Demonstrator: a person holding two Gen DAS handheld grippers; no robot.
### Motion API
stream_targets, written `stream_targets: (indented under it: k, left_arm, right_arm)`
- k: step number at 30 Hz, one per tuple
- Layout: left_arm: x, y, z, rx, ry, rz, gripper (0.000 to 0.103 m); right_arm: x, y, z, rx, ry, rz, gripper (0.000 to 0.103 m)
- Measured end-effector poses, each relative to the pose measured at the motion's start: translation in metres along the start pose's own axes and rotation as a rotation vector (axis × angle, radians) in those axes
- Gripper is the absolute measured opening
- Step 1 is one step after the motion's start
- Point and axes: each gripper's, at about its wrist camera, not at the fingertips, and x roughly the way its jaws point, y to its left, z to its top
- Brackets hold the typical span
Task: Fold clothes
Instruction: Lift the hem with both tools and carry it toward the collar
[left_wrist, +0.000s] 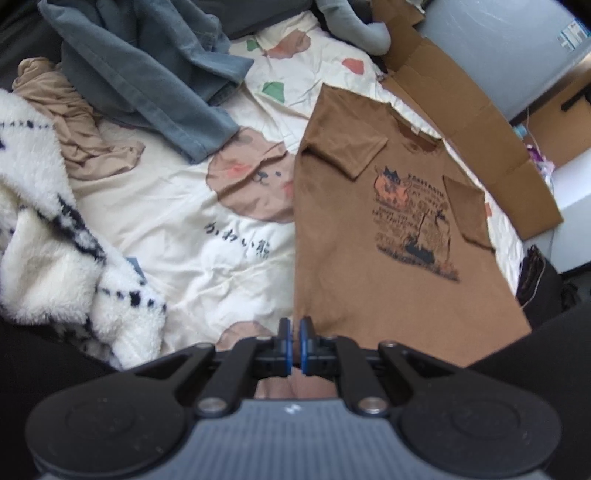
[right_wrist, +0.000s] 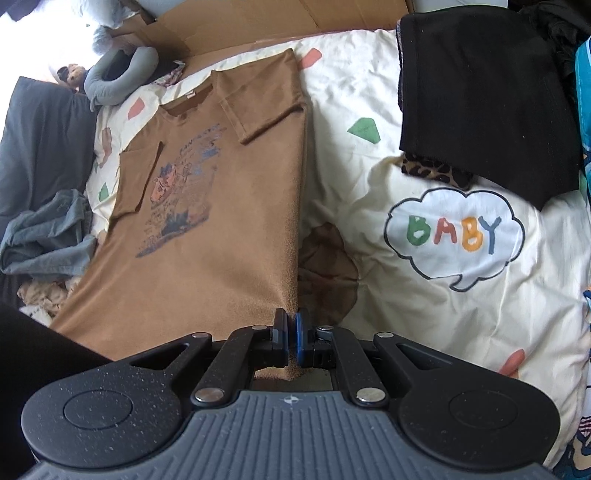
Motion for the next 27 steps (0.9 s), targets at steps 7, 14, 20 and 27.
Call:
stream_targets:
  k: [7, 14, 20, 27]
  left_arm:
    - [-0.016, -0.014, 0.032, 0.016, -0.050, -0.027, 0.004]
    - [-0.030, -0.033, 0.060, 0.009, -0.105, -0.061, 0.004]
    - [-0.040, -0.049, 0.079, 0.014, -0.133, -0.082, 0.004]
    - [-0.038, -0.059, 0.098, 0.015, -0.135, -0.081, 0.004]
  right_arm:
    - [-0.014, 0.017, 0.029, 0.022, -0.054, 0.006, 0.001]
    - [-0.034, 0.034, 0.058, 0.038, -0.109, 0.011, 0.001]
    - [-0.042, 0.041, 0.075, 0.022, -0.132, 0.021, 0.001]
    - [-0.037, 0.033, 0.084, 0.027, -0.126, 0.050, 0.001]
